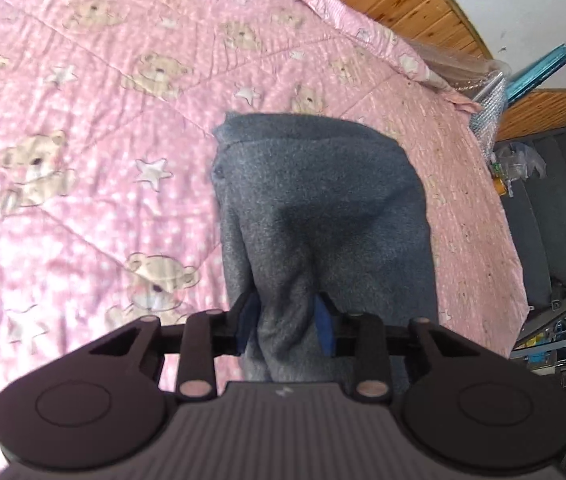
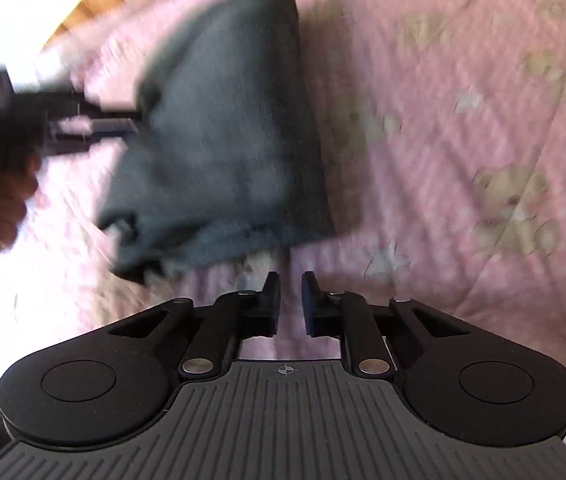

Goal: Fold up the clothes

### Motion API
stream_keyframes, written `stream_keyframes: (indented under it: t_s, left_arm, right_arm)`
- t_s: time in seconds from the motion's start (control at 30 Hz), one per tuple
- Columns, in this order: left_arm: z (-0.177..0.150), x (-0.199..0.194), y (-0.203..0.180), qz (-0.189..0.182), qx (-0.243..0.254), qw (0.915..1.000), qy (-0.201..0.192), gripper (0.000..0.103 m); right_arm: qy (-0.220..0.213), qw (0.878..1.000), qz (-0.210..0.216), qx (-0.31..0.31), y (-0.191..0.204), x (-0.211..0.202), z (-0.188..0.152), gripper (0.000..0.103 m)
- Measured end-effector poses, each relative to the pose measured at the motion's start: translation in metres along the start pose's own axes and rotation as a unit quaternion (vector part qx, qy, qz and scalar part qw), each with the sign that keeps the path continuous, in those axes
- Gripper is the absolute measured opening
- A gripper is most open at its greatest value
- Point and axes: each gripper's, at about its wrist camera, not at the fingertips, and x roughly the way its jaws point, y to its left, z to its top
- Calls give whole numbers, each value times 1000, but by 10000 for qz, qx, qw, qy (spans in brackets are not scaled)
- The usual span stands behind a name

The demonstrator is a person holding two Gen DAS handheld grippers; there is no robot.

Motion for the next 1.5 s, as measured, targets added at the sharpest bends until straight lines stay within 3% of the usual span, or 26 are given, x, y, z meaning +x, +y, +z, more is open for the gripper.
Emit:
stream_keyframes:
  t_s: [0.1, 0.17, 0.3, 0.37, 0.47, 0.57, 0.67, 0.73, 0.83, 0.97, 1.07, 1.1, 1.17, 1.27, 1.37, 1.5]
  left_arm:
    - [-3, -8, -1, -226, -59, 9997, -87, 39]
    - [7, 0, -6, -134, -67, 9997, -193, 41]
    - [38, 26, -4, 178, -99, 9994, -283, 41]
    - [54, 42, -6, 274, 102, 9993, -214, 41]
    - [70, 62, 3, 212, 145, 9997, 26, 42]
    - [70, 57, 7, 119, 151, 9998, -15, 42]
    - [58, 26, 11, -42, -13, 9993, -371, 44]
    - [48, 8, 21, -205, -224, 9979, -574, 49]
    - [43, 12, 29, -440, -461, 9969, -467, 50]
    - [52, 33, 29, 120, -351, 9989, -269, 51]
    - [53, 15, 34, 292, -501, 9966, -590, 52]
    - [52, 8, 36, 333, -557, 9954, -704, 53]
    - [51, 7, 43, 126, -730, 9950, -668, 56]
    - [53, 24, 44, 57, -750, 9962, -445, 56]
    - [55, 39, 42, -107, -814, 9957, -417, 59]
    - [61, 53, 36, -333, -882, 9945, -449, 63]
  right_arm:
    - [-504, 9978, 16, -426, 31, -11, 26, 22]
    - [-636, 9936, 101, -929, 64, -3, 41, 35]
    - [-663, 9755, 65, -2094, 138, 31, 60, 42]
    - [-307, 9697, -247, -2409, 163, 69, 51, 39]
    - [215, 9627, -894, -2544, 163, 102, 14, 41]
    - [156, 9595, -905, -2664, 165, 85, -8, 43]
    - [199, 9633, -736, -2572, 174, 60, -11, 42]
    - [191, 9597, -601, -2737, 188, 51, -19, 42]
    - [252, 9519, -591, -2997, 202, 62, -29, 40]
    - [553, 9582, -784, -2695, 186, 91, -33, 40]
    - [1053, 9676, -104, -2291, 173, 63, -22, 40]
    - [855, 9702, 38, -2266, 167, 44, -15, 45]
    - [254, 9797, -100, -1987, 142, 12, 10, 70]
    - [-456, 9910, -343, -1211, 89, -14, 55, 83]
    - [-432, 9985, -232, -250, 33, -2, 69, 83]
    - [-77, 9983, 399, 406, -9, 34, 65, 83]
